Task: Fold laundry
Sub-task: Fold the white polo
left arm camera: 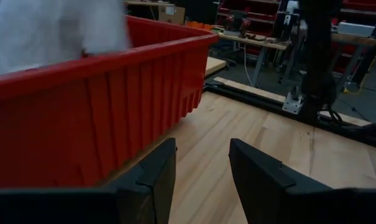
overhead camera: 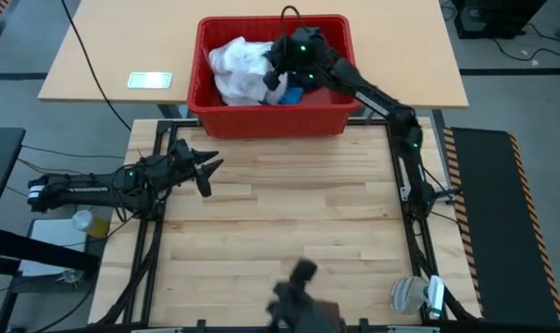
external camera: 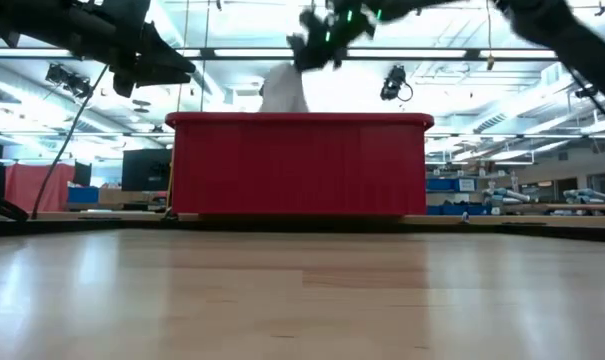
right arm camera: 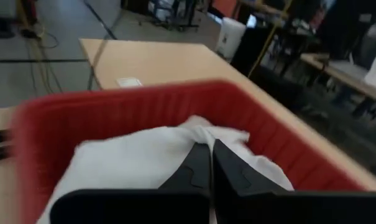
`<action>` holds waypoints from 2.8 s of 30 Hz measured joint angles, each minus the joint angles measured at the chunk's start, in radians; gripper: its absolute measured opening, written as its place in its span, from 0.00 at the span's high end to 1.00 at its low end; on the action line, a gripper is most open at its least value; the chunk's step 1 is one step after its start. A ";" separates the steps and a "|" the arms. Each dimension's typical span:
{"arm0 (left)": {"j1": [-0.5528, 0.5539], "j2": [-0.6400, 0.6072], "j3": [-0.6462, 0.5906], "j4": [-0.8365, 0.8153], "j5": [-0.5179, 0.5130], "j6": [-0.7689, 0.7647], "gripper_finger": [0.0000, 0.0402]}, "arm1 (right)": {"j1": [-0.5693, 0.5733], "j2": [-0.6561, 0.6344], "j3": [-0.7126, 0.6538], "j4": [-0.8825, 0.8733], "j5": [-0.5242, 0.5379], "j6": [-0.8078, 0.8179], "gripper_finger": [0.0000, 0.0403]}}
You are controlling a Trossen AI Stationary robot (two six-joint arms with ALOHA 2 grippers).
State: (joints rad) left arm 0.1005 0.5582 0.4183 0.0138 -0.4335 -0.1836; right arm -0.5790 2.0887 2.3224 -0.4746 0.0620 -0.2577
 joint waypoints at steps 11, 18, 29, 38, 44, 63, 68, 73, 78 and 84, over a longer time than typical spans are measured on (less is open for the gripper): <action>0.003 -0.009 0.000 0.081 0.000 0.068 0.62 | 0.232 -0.304 0.001 0.049 0.046 -0.106 0.99; 0.003 -0.009 0.000 0.148 0.000 0.179 0.62 | 0.365 -0.449 0.002 0.247 -0.213 -0.017 0.99; 0.002 0.000 0.000 0.202 0.001 0.326 0.57 | 0.550 -0.509 0.000 -0.091 -0.251 0.247 0.98; 0.002 0.062 0.000 0.213 0.092 0.309 0.40 | 0.725 -0.395 -0.068 -0.518 0.088 0.310 0.97; -0.001 0.201 0.000 0.207 0.327 0.180 0.37 | 0.745 -0.339 -0.232 -0.674 0.250 0.414 0.94; -0.210 0.538 0.000 0.168 0.391 -0.014 0.51 | 0.889 -0.410 -0.832 -0.873 0.133 0.876 0.49; -0.247 0.702 0.002 0.218 0.300 -0.018 0.51 | 0.973 -0.408 -0.947 -0.504 0.365 0.736 0.48; -0.229 0.862 0.002 0.265 0.138 -0.011 0.51 | 0.944 -0.408 -1.108 -0.238 0.539 0.692 0.49; -0.185 0.968 0.004 0.278 0.147 -0.066 0.51 | 0.867 -0.390 -1.349 0.073 0.270 0.754 0.60; -0.200 0.921 0.005 0.174 0.164 -0.074 0.51 | 0.882 -0.396 -1.394 -0.337 0.173 1.048 0.95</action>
State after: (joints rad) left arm -0.0994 1.4791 0.4233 0.1880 -0.2692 -0.2573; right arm 0.3034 1.6928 0.9281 -0.8113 0.2350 0.7904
